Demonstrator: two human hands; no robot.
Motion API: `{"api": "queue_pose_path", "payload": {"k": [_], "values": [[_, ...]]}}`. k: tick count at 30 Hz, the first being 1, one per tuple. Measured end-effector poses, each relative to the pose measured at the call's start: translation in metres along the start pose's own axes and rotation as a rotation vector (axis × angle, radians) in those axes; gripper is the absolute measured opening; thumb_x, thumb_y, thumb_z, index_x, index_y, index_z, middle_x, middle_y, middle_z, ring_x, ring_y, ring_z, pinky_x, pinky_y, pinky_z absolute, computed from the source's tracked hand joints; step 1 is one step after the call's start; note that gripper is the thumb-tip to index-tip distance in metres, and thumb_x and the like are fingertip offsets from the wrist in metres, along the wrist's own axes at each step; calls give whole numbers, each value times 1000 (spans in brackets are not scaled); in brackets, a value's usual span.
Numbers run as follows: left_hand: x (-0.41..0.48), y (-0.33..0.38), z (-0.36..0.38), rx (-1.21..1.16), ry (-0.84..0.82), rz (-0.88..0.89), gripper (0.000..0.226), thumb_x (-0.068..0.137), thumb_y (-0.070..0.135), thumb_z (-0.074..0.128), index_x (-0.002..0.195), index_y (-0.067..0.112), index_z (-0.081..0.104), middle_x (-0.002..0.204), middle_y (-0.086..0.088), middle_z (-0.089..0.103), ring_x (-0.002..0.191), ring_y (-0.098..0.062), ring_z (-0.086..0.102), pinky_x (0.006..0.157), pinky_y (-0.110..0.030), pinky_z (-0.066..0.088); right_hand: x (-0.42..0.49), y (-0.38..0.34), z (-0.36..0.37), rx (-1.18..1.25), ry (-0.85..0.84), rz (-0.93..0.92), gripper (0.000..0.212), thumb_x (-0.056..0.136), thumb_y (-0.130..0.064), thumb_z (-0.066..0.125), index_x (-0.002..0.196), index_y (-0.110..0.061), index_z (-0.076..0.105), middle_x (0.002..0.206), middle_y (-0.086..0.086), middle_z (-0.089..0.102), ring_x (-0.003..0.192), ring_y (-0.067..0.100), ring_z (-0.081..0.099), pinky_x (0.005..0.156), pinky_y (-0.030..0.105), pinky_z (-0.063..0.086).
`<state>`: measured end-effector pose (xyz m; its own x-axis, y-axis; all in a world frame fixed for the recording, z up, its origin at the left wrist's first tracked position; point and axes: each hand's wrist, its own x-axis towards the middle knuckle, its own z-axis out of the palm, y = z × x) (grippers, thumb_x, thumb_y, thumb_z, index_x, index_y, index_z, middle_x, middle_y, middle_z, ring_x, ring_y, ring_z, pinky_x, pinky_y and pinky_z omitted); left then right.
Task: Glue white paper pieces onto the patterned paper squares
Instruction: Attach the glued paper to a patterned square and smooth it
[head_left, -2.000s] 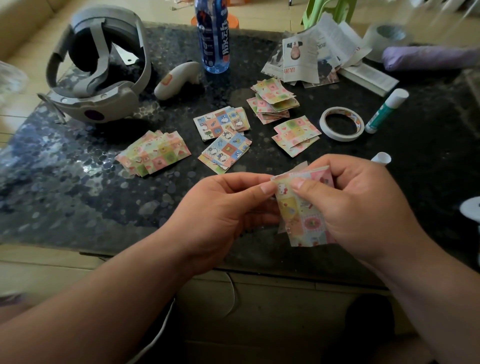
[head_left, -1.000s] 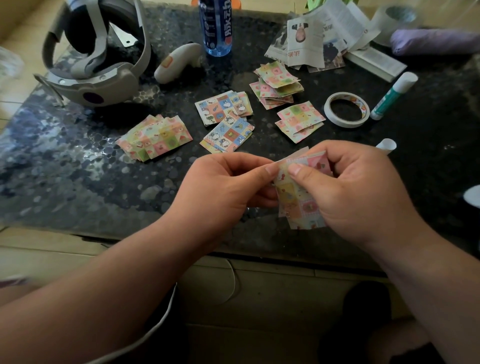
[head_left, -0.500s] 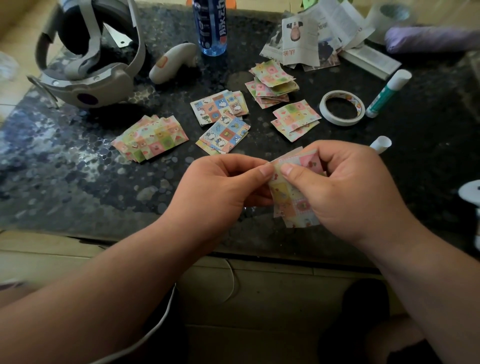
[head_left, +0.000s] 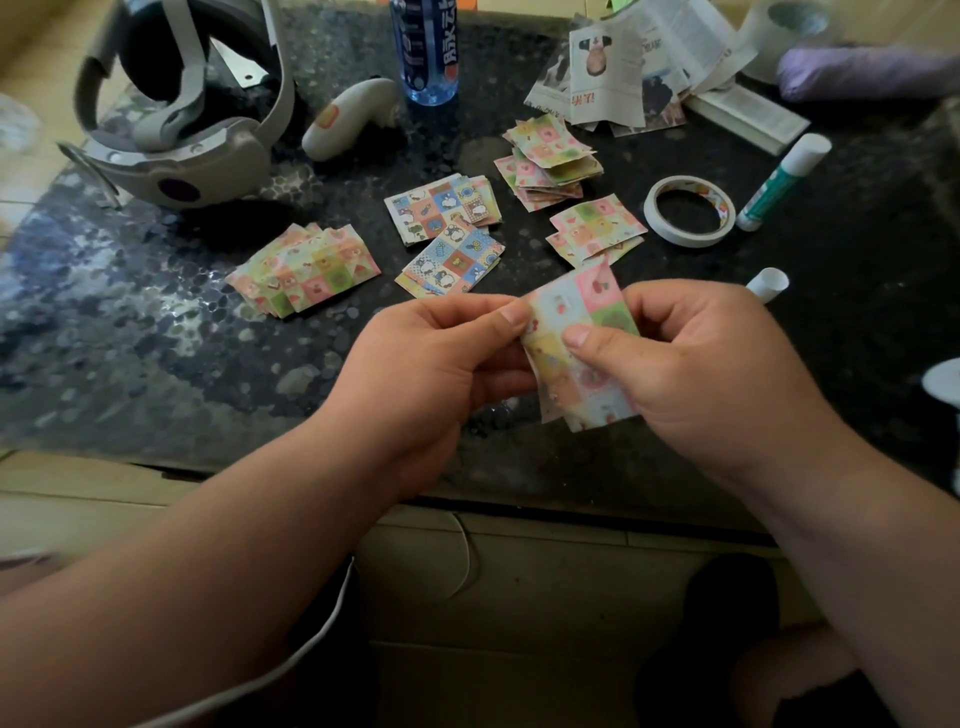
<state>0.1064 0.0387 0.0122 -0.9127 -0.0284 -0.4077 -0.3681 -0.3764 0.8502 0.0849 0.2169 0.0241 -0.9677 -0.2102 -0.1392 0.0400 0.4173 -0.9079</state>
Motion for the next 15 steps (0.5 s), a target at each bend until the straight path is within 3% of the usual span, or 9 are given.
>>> {"api": "queue_pose_path", "payload": {"k": [5, 10, 13, 15], "values": [[1, 3, 0, -63, 11, -55, 10, 96, 6, 62, 98, -1, 69, 98, -21, 76, 83, -28, 74, 82, -42, 61, 2, 5, 0, 127, -84, 53, 16, 86, -26, 74, 97, -15, 81, 90, 2, 80, 88, 22, 78, 86, 55, 60], [1, 6, 0, -110, 18, -68, 15, 97, 7, 60, 105, -4, 67, 103, -23, 75, 86, -31, 74, 76, -41, 63, 2, 2, 2, 254, -76, 89, 8, 91, -7, 72, 94, -10, 79, 91, 6, 80, 89, 23, 78, 89, 52, 61], [-2, 6, -1, -99, -34, -104, 24, 97, 11, 61, 112, -8, 66, 101, -23, 74, 86, -31, 74, 73, -39, 64, 2, 1, 2, 272, -54, 98, 9, 91, -5, 71, 93, -11, 78, 90, 6, 80, 88, 22, 78, 87, 49, 61], [-4, 6, -1, -51, -88, -141, 21, 97, 12, 61, 105, -6, 69, 97, -22, 75, 84, -29, 75, 73, -38, 64, 3, 1, 1, 252, -35, 91, 9, 91, -6, 72, 92, -11, 79, 91, 6, 80, 89, 22, 78, 88, 50, 61]]}}
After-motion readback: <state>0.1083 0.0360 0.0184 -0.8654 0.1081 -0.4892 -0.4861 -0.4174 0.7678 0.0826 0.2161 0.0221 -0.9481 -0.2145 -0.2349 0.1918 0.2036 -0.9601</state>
